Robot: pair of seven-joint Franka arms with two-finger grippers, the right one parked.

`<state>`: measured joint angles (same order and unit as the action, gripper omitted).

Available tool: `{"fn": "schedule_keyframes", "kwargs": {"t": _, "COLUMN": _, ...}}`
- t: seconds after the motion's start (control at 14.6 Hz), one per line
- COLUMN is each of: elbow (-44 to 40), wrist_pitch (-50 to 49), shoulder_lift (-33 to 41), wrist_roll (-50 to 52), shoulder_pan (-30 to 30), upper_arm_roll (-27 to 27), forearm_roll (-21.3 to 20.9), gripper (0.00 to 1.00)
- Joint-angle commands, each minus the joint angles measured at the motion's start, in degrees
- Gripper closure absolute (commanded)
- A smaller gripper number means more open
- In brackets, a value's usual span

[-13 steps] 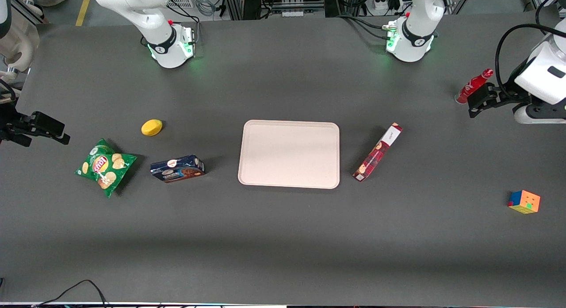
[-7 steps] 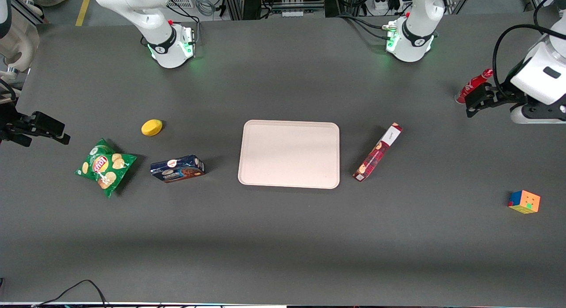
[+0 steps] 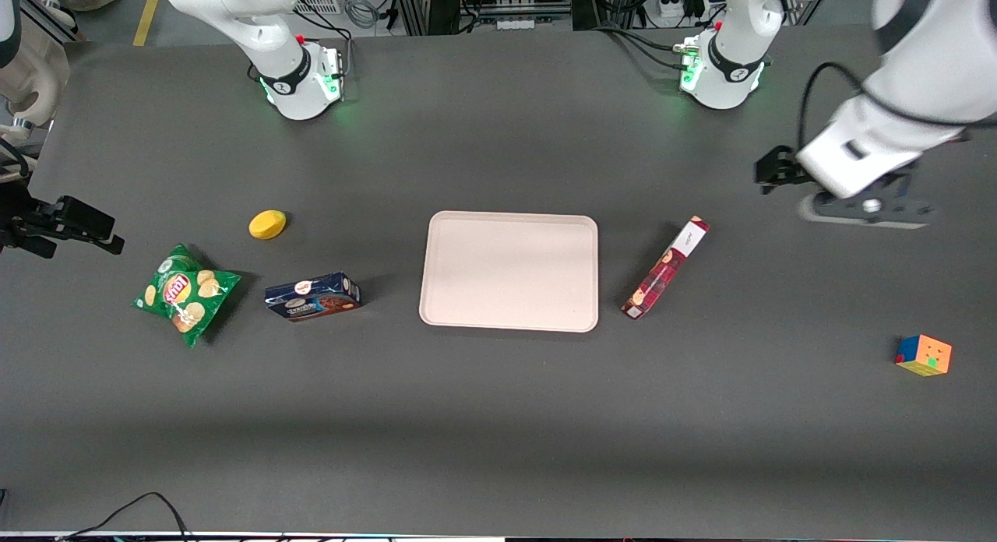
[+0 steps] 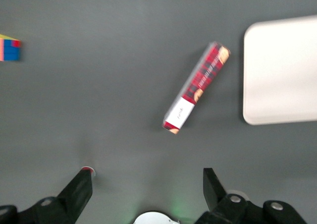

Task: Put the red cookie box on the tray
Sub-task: 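Move the left gripper down over the red plaid cookie box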

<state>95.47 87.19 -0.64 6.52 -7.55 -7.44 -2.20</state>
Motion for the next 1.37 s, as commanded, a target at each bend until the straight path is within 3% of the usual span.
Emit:
{"fn": "schedule_keyframes", "kwargs": {"t": 0.0, "elbow": 10.2, "wrist_pitch": 8.1, "shoulder_lift": -1.3, "wrist_roll": -0.4, "shoulder_pan": -7.2, "upper_arm_roll": 0.2, "forearm_roll": -0.4, "gripper": 0.00}}
{"fn": "schedule_keyframes", "kwargs": {"t": 0.27, "elbow": 21.1, "wrist_pitch": 20.4, "shoulder_lift": -2.9, "wrist_roll": -0.9, "shoulder_pan": -10.6, "upper_arm_roll": 0.2, "forearm_roll": -0.5, "gripper": 0.00}}
{"fn": "schedule_keyframes", "kwargs": {"t": 0.55, "elbow": 28.7, "wrist_pitch": 36.3, "shoulder_lift": -5.1, "wrist_roll": -10.5, "shoulder_pan": -10.6, "upper_arm_roll": 2.7, "forearm_roll": -0.3, "gripper": 0.00}}
{"fn": "schedule_keyframes", "kwargs": {"t": 1.03, "elbow": 33.1, "wrist_pitch": 54.6, "shoulder_lift": -11.8, "wrist_roll": -10.6, "shoulder_pan": -11.0, "upper_arm_roll": 3.0, "forearm_roll": -0.3, "gripper": 0.00}}
{"fn": "schedule_keyframes", "kwargs": {"t": 1.3, "elbow": 33.8, "wrist_pitch": 59.0, "shoulder_lift": -15.1, "wrist_roll": -10.6, "shoulder_pan": -11.4, "upper_arm_roll": 3.7, "forearm_roll": -0.3, "gripper": 0.00}}
